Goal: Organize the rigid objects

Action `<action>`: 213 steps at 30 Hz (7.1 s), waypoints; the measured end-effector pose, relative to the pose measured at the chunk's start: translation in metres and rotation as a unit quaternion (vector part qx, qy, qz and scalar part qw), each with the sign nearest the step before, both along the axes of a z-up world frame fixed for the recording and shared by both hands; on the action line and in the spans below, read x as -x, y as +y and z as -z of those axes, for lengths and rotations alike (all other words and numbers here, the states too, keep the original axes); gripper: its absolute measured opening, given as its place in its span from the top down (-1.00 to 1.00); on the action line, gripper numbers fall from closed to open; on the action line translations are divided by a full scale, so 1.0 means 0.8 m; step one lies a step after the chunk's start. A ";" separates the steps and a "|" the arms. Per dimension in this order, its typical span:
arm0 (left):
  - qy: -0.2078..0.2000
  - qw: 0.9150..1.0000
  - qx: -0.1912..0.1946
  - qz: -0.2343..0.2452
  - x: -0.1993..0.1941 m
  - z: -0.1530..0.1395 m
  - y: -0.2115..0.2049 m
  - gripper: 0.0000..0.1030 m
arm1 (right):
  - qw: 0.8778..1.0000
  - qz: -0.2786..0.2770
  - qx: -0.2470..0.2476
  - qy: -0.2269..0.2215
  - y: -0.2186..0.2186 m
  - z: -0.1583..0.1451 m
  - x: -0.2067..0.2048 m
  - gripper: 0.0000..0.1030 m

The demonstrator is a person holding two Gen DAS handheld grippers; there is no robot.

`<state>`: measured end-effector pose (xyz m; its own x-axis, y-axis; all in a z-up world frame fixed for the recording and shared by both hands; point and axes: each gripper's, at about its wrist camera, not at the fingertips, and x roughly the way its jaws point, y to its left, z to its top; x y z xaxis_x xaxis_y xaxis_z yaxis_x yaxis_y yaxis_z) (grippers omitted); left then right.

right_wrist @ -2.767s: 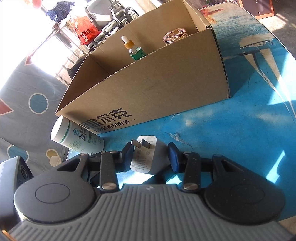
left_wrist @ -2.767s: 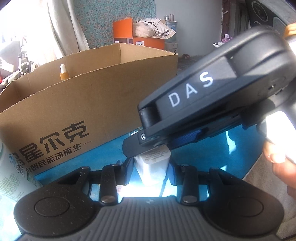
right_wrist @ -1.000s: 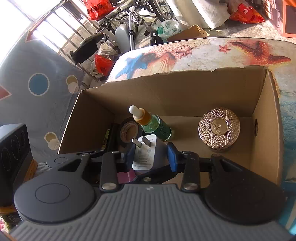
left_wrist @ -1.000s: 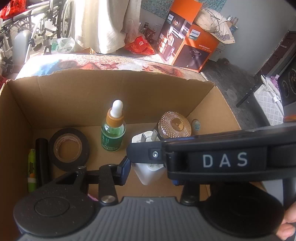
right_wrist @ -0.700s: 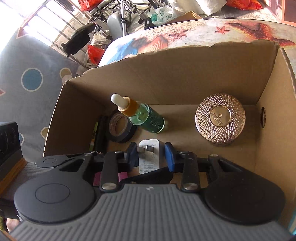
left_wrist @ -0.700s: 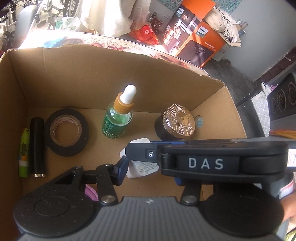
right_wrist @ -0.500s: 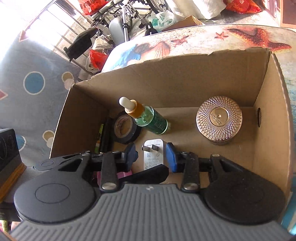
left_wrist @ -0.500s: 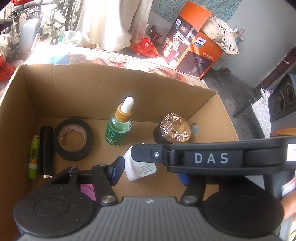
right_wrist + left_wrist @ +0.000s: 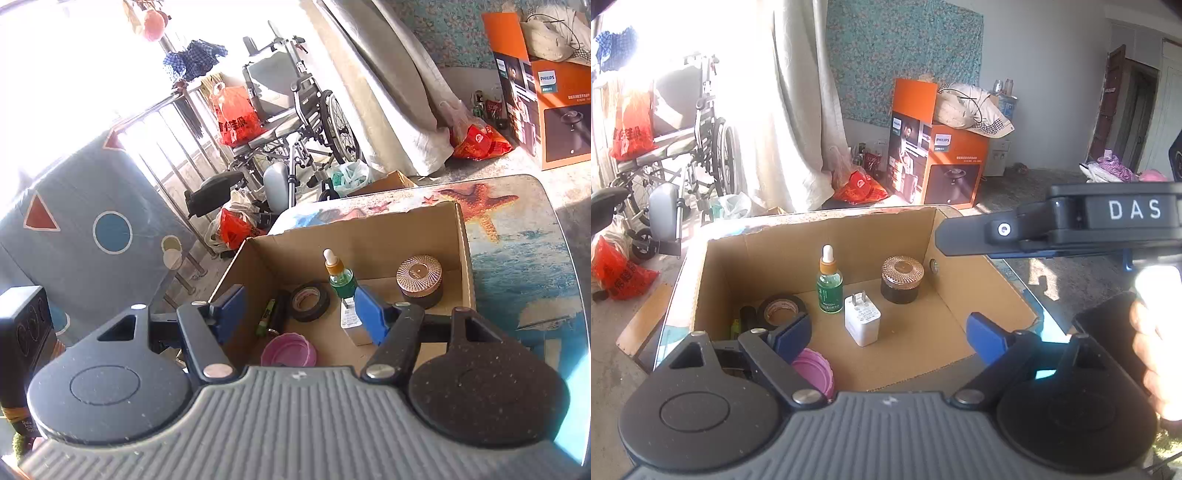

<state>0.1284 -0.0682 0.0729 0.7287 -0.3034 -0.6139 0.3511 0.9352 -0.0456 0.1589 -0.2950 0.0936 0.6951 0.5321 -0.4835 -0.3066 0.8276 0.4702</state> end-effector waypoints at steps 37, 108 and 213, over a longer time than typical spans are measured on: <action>0.013 0.995 -0.010 -0.102 0.042 0.119 0.125 -0.50 | 0.988 -0.069 -0.076 0.119 0.171 0.109 0.025 -0.39; -0.020 0.998 -0.009 0.061 -0.034 -0.031 -0.056 -0.05 | 0.992 0.024 -0.121 0.017 -0.017 -0.036 0.022 0.18; 0.043 0.980 -0.075 -0.177 -0.008 0.034 0.036 -1.00 | 0.966 0.148 0.213 0.026 0.096 0.091 0.025 -0.97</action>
